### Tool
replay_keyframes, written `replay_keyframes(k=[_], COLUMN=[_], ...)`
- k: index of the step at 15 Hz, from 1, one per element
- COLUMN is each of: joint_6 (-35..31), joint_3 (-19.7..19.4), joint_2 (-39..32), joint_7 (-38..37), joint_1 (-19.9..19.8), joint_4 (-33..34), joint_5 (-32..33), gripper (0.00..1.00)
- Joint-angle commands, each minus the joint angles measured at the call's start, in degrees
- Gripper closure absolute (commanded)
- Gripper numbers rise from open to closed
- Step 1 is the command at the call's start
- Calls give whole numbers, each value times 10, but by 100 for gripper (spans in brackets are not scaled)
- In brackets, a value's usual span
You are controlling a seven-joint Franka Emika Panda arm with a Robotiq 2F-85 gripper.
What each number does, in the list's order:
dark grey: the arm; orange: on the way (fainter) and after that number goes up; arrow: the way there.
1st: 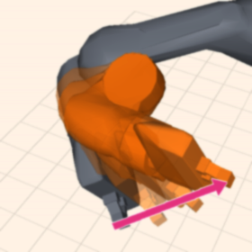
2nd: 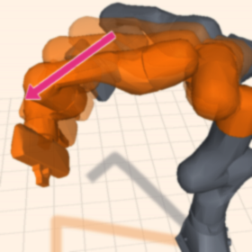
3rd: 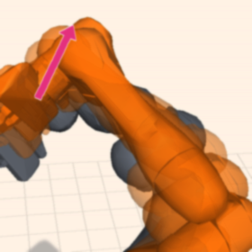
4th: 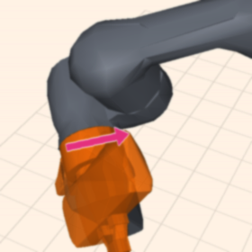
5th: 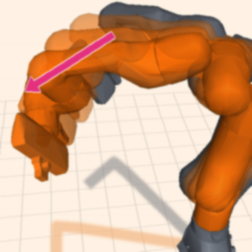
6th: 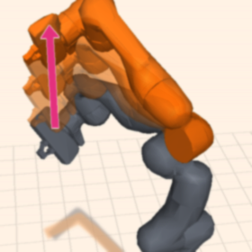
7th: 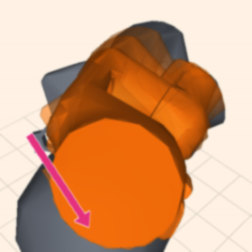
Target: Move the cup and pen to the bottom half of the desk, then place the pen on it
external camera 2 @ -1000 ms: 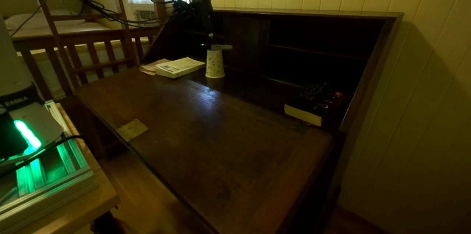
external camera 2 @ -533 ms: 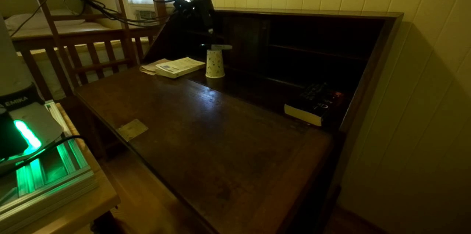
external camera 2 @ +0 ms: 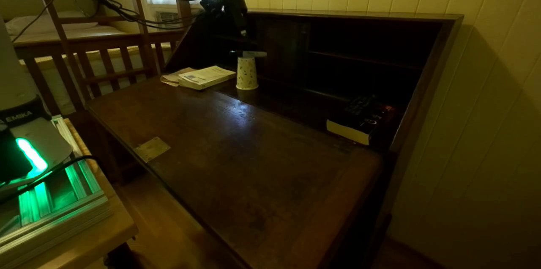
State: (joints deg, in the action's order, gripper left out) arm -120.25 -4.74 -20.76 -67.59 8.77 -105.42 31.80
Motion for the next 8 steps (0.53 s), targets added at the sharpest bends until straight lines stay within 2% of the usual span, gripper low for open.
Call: replay_keyframes(k=[1,8], joint_6=[-8,-33], joint_3=[-3,6], joint_2=[18,71], joint_7=[-14,13], joint_1=[6,-5], joint_4=[-6,-31], joint_5=[24,21], gripper=[0,0])
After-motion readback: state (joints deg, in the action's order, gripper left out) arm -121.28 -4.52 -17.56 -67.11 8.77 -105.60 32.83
